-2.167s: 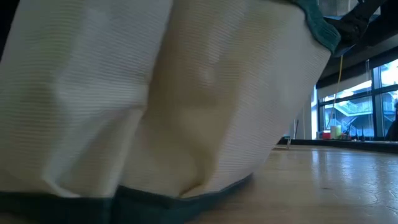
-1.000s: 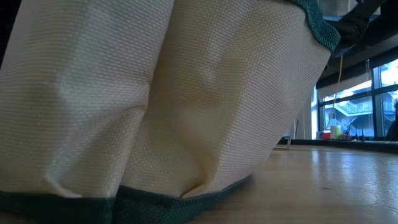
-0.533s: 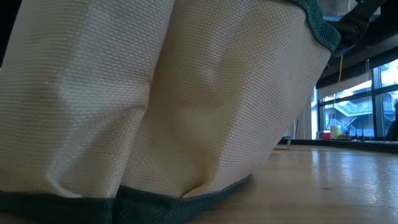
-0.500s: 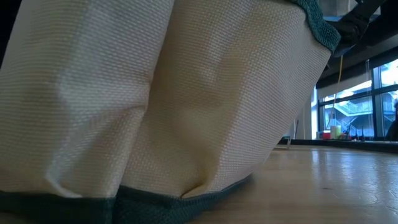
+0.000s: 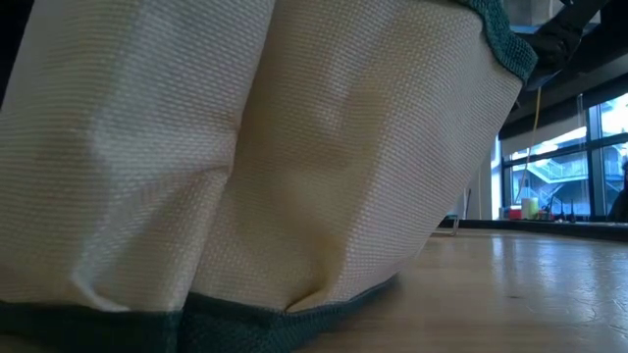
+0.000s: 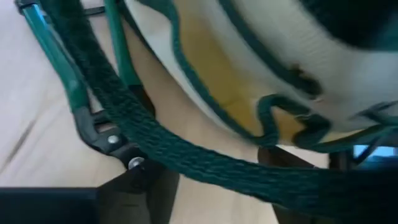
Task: Pick & Place Garden tools in Gardening bag
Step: Adjust the gardening bag
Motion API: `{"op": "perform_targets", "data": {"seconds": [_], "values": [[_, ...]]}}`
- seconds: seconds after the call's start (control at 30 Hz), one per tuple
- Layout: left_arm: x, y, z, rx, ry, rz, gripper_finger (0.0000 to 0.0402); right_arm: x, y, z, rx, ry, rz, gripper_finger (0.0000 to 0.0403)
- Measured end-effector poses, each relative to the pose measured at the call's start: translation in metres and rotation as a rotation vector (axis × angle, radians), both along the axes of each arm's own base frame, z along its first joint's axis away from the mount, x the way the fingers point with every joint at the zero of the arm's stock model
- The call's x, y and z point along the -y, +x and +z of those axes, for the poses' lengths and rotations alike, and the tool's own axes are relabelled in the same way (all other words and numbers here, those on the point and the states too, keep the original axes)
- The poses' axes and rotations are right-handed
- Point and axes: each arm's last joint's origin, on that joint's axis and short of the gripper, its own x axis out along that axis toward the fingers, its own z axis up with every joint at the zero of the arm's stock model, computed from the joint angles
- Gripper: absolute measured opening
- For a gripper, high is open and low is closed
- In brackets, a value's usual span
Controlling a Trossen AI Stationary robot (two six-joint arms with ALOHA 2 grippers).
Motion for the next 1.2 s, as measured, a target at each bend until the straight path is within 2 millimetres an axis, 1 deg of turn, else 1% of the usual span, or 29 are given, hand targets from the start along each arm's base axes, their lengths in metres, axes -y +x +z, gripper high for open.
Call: {"op": "perform_targets", "data": {"seconds": [0.13,0.27,0.4,0.43,0.6,1.07,1.2], "values": [[0.0,0.0,0.0,0.0,-0.006,0.0,0.0148,0.0,0.0,0.0,0.003,0.0,0.0,0.034],[-0.001,0.0,-0.001,-0.034,-0.034,-0.021,0.0088,0.0,0.0,0.0,0.003,0.0,0.0,0.034],[0.001,0.001,0.0,-0.085,-0.142,-0.094,0.002,0.0,0.0,0.0,0.002,0.001,-0.001,0.034],[0.002,0.002,0.001,-0.086,-0.17,-0.102,0.001,0.0,0.0,0.0,0.002,0.001,0.0,0.034],[0.006,0.008,0.008,-0.02,-0.252,-0.108,0.0001,0.0,0.0,0.0,0.002,0.001,-0.001,0.034],[-0.011,0.019,0.007,-0.014,-0.225,-0.085,0.0001,0.0,0.0,0.0,0.005,0.0,0.003,0.0339],[-0.012,0.025,0.002,-0.015,-0.259,-0.106,0.0002,0.0,0.0,0.0,0.005,0.0,0.003,0.0339]]}}
